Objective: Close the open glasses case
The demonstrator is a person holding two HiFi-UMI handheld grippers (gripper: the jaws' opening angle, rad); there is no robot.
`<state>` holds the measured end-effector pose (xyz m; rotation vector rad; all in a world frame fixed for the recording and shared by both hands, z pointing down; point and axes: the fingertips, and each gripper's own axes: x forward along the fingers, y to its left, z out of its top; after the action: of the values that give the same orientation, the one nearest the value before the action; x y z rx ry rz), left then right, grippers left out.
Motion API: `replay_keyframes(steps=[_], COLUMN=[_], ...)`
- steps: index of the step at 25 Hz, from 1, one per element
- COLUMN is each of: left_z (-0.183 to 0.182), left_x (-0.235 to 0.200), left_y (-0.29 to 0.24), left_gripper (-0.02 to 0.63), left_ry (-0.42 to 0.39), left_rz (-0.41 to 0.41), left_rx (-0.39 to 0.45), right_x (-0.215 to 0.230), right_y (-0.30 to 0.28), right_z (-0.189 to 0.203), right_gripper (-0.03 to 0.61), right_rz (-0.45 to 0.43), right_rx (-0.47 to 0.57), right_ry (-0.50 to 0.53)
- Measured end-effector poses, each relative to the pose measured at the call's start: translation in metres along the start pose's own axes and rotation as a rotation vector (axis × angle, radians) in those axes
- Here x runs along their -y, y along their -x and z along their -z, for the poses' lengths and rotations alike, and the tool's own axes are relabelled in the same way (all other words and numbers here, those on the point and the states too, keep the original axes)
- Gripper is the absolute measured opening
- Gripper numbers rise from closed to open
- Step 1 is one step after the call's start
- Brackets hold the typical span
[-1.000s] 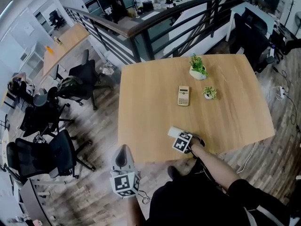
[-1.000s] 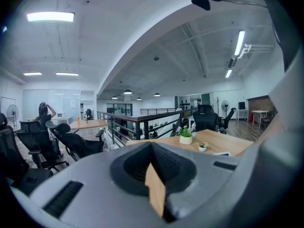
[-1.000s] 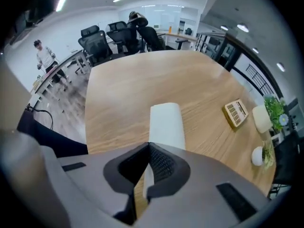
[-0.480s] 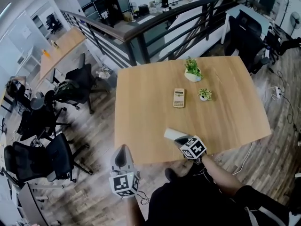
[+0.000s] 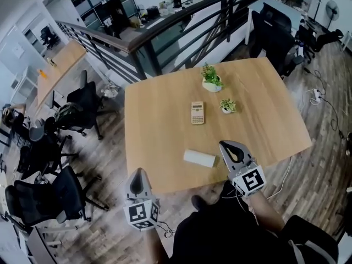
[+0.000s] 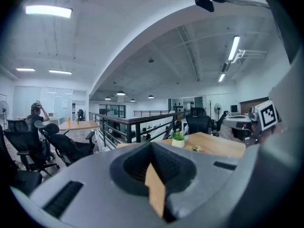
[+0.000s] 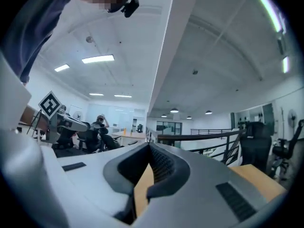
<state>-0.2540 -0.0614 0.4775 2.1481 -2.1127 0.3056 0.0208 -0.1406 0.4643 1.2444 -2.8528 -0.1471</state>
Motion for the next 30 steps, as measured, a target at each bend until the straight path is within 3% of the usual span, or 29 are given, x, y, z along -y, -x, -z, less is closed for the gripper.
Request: replay_keyframes(steps=[8,30], left_z=[-0.008,-0.008], left_x=[0.012,0.007], left_y=[-0.004,0.006], left_gripper=[0.0,0.0], left_ry=[-0.017,-0.03], left_rz=[0.019,0.006], left_rx=[0.033,0.016], right_x=[0.037,0.032], right_y=[0.026,0.024], right_z=[-0.001,0.003], right_gripper=[0.014,0.014], right_rz=[0.118,0.117], right_rx=[-0.011,-0.043], right_ry=[-0.015,-0.029])
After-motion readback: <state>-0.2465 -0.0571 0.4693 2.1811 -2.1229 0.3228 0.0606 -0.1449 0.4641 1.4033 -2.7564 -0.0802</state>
